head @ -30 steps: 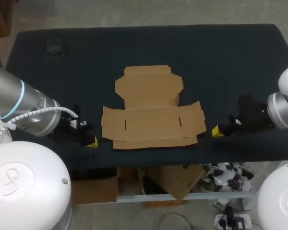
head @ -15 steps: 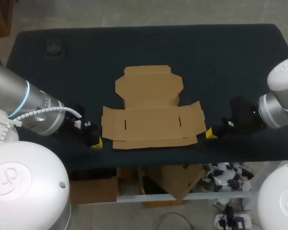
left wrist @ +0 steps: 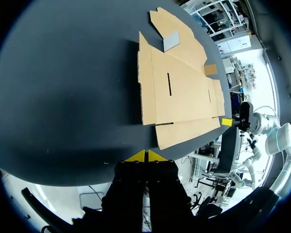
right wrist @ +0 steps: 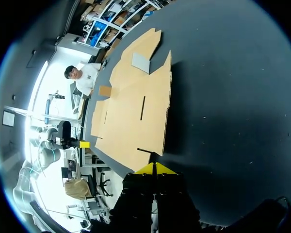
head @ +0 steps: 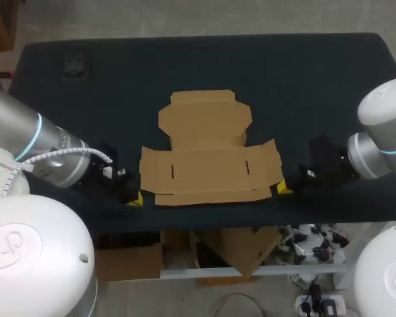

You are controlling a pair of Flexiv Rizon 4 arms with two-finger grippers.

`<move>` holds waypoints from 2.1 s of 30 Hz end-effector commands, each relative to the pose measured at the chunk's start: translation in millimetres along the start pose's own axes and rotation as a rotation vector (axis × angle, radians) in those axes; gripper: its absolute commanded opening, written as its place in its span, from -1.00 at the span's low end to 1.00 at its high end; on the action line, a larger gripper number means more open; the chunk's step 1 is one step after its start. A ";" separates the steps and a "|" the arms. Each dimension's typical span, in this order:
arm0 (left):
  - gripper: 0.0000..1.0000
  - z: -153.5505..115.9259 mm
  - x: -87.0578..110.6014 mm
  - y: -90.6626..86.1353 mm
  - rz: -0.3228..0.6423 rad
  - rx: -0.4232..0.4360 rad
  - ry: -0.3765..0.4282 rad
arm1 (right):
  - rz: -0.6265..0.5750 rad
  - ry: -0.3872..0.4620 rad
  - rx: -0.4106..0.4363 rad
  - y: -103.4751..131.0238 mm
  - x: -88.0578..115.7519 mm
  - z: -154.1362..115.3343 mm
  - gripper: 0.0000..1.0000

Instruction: Assemble the packaging by folding the flat box into shape, placing the metal phone stand inside, and closing the box properly

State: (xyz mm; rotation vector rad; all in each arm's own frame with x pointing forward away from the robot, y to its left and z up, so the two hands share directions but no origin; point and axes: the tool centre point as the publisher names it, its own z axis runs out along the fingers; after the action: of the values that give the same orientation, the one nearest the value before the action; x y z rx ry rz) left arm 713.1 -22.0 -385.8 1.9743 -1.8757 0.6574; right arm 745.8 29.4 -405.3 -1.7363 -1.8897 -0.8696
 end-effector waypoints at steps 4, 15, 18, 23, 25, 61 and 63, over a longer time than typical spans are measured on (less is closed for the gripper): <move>-1.00 7.9 -1.7 3.8 -0.006 -0.007 0.004 | -0.002 0.004 -0.004 -2.3 -0.8 4.5 -1.00; -1.00 13.0 -2.8 8.1 -0.005 -0.015 0.019 | 0.002 0.016 0.002 -6.9 -1.6 12.0 -1.00; -1.00 13.8 -3.1 8.4 -0.005 -0.017 0.023 | 0.002 0.020 0.007 -5.6 -2.1 15.0 -1.00; -1.00 15.1 -3.5 8.9 -0.004 -0.022 0.027 | 0.001 0.026 0.016 -3.6 -1.7 20.5 -1.00; -1.00 15.5 -3.9 9.0 -0.006 -0.022 0.029 | 0.001 0.028 0.021 -2.9 -1.6 23.0 -1.00; -1.00 29.2 -2.1 9.4 -0.010 -0.059 0.049 | -0.007 0.037 0.035 1.8 2.8 31.6 -1.00; -1.00 31.1 -2.3 8.2 -0.011 -0.062 0.051 | -0.008 0.037 0.036 1.8 2.8 31.7 -1.00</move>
State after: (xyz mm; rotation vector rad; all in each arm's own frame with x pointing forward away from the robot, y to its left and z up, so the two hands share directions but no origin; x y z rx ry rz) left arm 704.6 -35.3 -409.4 1.9118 -1.8324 0.6372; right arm 750.0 54.3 -424.4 -1.6868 -1.8815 -0.8557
